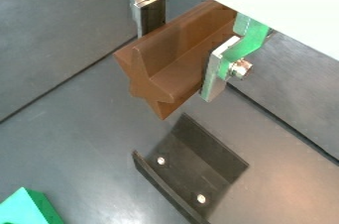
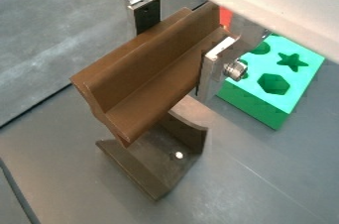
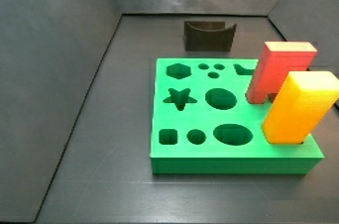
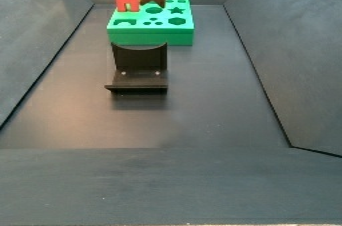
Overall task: Pick up the star object. Move up. Place the star object on the fixture. Regrasp the star object. Move to above the board. Insert the star object.
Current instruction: Place the star object on the fixture.
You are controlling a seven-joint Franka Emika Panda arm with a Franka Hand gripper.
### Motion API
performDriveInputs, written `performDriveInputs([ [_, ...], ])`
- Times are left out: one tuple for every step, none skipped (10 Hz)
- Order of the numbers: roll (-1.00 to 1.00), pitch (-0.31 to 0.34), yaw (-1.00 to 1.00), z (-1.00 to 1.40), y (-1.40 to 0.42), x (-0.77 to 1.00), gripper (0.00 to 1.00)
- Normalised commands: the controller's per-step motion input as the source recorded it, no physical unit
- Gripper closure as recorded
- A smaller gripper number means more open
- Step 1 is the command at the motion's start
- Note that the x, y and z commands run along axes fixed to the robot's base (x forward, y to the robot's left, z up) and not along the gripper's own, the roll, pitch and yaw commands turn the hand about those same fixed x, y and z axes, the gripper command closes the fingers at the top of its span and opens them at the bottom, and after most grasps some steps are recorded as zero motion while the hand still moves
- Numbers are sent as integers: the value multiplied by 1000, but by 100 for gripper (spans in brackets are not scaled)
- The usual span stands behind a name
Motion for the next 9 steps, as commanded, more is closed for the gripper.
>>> performDriveInputs([
  [-12,145,-58,10,2,225,100],
  [-1000,89,36,-523,-298,572,100],
  [-1000,86,35,-502,-273,495,100],
  [-1000,72,16,-278,-98,413,100],
  [-1000,80,7,-143,-51,294,100],
  [-1000,95,0,-93,-32,204,100],
  [-1000,108,-14,-35,6,88,100],
  [-1000,112,-35,-30,22,66,100],
  [-1000,126,-54,-24,28,72,100],
])
